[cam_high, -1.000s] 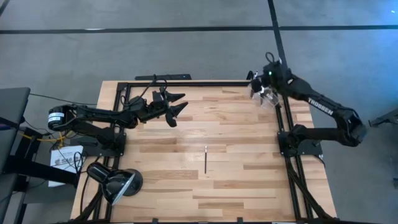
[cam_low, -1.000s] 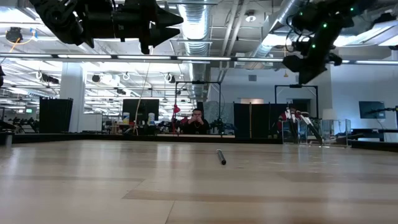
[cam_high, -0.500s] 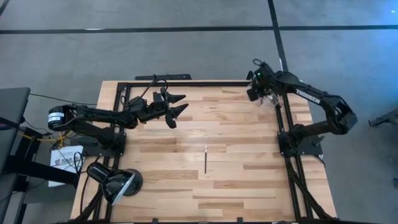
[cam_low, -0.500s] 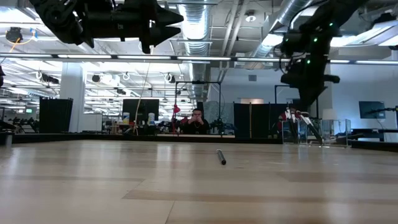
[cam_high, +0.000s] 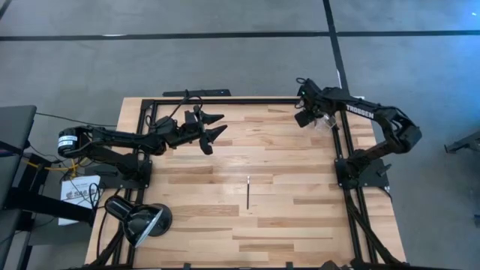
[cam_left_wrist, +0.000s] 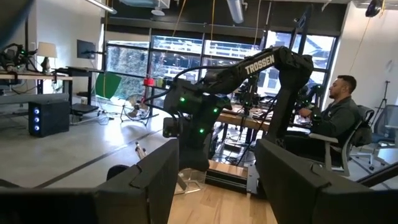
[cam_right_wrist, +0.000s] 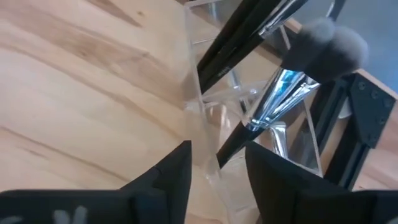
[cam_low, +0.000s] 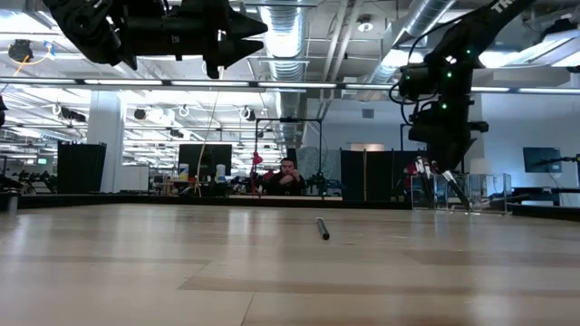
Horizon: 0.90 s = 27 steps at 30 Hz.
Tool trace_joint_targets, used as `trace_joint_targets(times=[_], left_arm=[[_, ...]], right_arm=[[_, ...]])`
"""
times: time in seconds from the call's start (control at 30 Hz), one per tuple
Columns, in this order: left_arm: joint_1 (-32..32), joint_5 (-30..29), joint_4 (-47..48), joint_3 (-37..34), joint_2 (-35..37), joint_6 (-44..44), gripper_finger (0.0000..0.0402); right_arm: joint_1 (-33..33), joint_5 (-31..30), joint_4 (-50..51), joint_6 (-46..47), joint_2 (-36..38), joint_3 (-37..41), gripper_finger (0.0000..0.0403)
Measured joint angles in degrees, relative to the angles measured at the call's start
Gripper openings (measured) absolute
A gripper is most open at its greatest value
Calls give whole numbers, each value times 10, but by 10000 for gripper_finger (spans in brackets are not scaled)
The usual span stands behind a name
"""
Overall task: Put items in baskets/containers
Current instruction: Adjust the transparent organizer
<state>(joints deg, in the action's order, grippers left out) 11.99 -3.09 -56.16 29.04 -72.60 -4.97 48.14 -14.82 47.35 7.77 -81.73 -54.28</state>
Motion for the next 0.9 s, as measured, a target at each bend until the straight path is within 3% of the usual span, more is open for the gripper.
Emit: trace_joint_targets(times=[0.27,0.57,0.8,0.9], left_arm=[[0,0,0,0,0,2,209],[0,0,2,0,0,2,209],[0,-1,3,0,0,15,209],[0,-1,4,0,0,17,209]], right_arm=[[2,14,-2,-17,-18,0,144],[-2,14,-4,-46,-77,0,88],[-21,18,-11,-76,-59,-5,16],[-38,13,-11,-86,-47,-10,9]])
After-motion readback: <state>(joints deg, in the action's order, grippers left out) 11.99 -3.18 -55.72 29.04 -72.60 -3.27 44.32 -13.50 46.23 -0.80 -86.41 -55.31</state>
